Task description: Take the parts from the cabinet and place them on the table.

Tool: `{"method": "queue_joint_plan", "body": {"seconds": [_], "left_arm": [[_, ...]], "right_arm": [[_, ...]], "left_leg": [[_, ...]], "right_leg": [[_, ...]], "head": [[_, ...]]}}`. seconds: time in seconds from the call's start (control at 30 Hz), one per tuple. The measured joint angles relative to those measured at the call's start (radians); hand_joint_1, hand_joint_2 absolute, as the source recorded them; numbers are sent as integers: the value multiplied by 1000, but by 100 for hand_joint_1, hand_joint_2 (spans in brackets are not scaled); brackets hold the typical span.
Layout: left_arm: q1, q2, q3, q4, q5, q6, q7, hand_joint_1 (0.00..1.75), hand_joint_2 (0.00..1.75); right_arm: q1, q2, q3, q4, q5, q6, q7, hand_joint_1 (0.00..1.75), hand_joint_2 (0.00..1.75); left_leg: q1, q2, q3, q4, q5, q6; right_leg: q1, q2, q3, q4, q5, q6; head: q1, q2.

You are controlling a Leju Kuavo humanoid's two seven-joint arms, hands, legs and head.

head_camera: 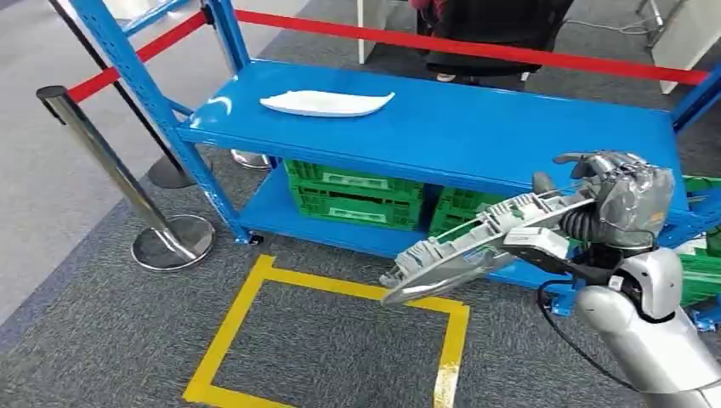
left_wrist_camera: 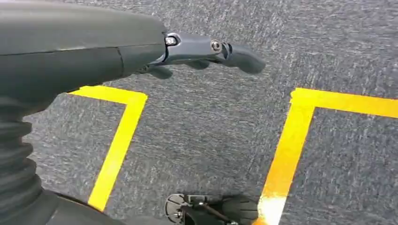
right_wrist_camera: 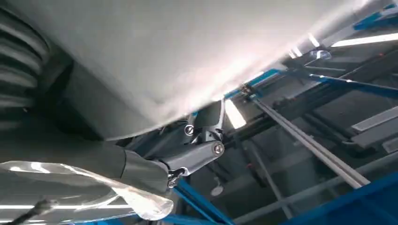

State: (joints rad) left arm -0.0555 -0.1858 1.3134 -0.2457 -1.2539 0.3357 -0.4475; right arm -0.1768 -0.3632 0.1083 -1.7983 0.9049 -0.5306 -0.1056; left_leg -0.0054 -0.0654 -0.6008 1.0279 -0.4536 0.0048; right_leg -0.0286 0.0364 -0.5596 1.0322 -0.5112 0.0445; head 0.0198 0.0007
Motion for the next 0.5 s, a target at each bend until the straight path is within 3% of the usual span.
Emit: {"method": "queue_joint_plan", "body": {"seconds": [0.03, 0.07, 0.17, 0.2, 0.23, 0.3, 0.33, 0.37, 0.4, 0.5], "left_arm": [[3, 2, 0, 0, 0, 0, -31, 0, 175], [3, 2, 0, 0, 1, 1, -54, 0, 175], [1, 0, 0, 0, 10, 25, -92, 0, 175], [2, -1, 0, 0, 13, 26, -95, 0, 175], [4, -2, 0, 0, 16, 25, -95, 0, 175], [5, -1, 0, 0, 19, 24, -96, 0, 175], [4, -1, 0, 0, 19, 24, -98, 0, 175], [4, -1, 0, 0, 20, 24, -100, 0, 175], [1, -1, 0, 0, 19, 23, -102, 0, 175], [4, -2, 0, 0, 19, 22, -104, 0, 175]], "right_arm": [[0, -1, 0, -2, 0, -1, 0, 175, 175], [6, -2, -1, -4, 1, -1, -1, 175, 175], [22, -7, -6, -12, 0, -4, -8, 175, 175], [27, -8, -6, -14, 0, -4, -9, 175, 175], [31, -8, -6, -15, 0, -4, -11, 175, 175], [32, -10, -8, -20, 0, -4, -12, 175, 175], [33, -10, -10, -24, 0, -4, -14, 175, 175], [32, -10, -11, -27, 0, -4, -14, 175, 175], [33, -11, -13, -28, -1, -4, -15, 175, 175], [36, -13, -13, -29, -1, -4, -15, 175, 175]], "left_leg": [[1, 5, -6, 8, -10, -5], [-1, 33, -19, 40, -37, -12], [7, 52, -107, 252, -142, -24], [9, 52, -127, 304, -154, -26], [9, 53, -122, 299, -139, -25], [9, 60, -59, 173, -62, -18], [7, 79, -10, 77, -18, -11], [-3, 128, 18, 19, -18, -4], [-14, 144, 22, 1, -20, 4], [-17, 112, 8, -1, -18, 16]], "right_leg": [[-6, -14, 1, -6, 6, -12], [-5, -25, 1, -6, 7, -17], [0, -60, -2, -6, 7, -23], [1, -72, -2, -6, 7, -23], [1, -82, -2, -6, 7, -23], [2, -100, 0, -6, 7, -23], [2, -111, 3, -6, 5, -21], [3, -118, 3, -7, 5, -20], [10, -127, -1, -4, 4, -16], [10, -160, 2, -12, 8, -4]], "head": [[1, 0], [-9, 0], [-10, 0], [-10, 0], [-10, 0], [-10, 0], [-10, 0], [-10, 0], [-11, 0], [-10, 0]]}}
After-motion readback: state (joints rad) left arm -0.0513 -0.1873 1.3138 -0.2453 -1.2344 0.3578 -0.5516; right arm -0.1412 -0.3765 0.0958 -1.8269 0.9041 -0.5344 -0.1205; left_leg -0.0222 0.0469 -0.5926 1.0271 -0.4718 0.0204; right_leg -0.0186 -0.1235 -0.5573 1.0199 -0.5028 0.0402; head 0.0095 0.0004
